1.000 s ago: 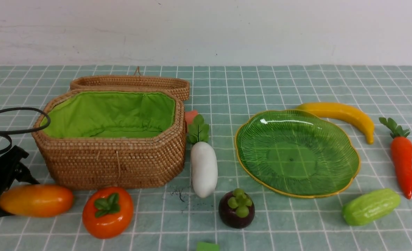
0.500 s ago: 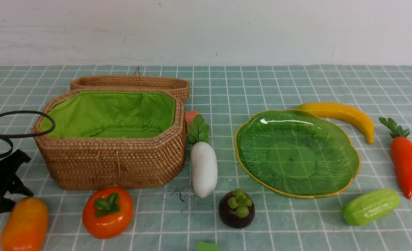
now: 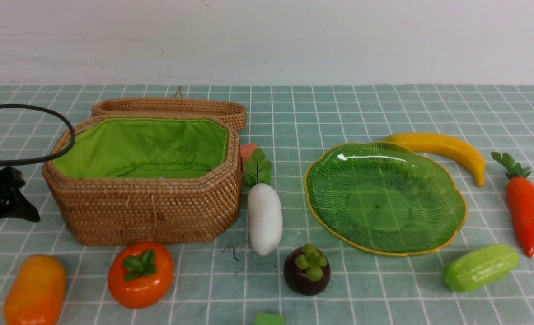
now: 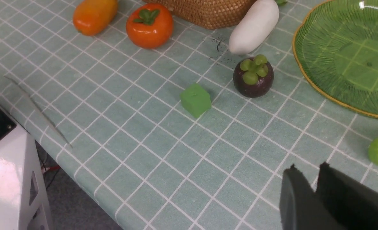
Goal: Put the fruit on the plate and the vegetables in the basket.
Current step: Grab the mango with your left arm and place it on the right plate
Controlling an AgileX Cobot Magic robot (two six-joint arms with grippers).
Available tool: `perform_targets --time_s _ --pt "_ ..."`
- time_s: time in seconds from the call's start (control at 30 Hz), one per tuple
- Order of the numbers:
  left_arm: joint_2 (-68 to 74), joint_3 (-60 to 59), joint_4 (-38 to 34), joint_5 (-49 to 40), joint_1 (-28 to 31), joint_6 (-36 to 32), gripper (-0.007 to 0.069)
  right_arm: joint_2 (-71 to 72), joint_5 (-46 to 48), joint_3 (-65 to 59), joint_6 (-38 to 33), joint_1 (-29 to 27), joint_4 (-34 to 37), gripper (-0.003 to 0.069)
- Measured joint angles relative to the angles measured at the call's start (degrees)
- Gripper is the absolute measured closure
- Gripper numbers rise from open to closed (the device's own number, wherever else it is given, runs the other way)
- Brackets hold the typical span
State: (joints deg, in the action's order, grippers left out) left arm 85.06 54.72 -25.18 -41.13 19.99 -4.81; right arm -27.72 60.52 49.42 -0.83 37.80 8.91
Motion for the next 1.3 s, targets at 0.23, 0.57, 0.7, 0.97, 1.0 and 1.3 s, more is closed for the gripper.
perform_targets --time_s 0.23,0.57,0.7,0.97,1.0,1.3 --pt "-6.55 -1.76 20.38 -1.32 -11.01 8.63 0.0041 0.00 -0.31 0.00 -0.92 0.00 0.04 0.0551" --pt "-3.29 -2.84 31.02 -4.92 -16.31 23.80 0.0033 0.00 -0.85 0.00 -2.23 0.00 0.04 0.0551" --pt "-1.36 -5.67 27.57 -2.32 -16.33 20.56 0.0020 0.00 -0.85 0.00 -2.23 0.00 0.04 0.0551" --pt "4.16 -6.74 28.14 3.58 -16.33 19.59 0.0018 0.00 -0.87 0.00 -2.27 0.00 0.04 0.0551" --pt "5.04 -6.74 28.40 3.71 -16.33 19.59 0.0018 0.00 -0.87 0.00 -2.27 0.00 0.04 0.0551" --pt "7.30 -5.62 31.17 1.27 -16.33 21.87 0.0060 0.00 -0.92 0.00 -2.27 0.00 0.11 0.0551"
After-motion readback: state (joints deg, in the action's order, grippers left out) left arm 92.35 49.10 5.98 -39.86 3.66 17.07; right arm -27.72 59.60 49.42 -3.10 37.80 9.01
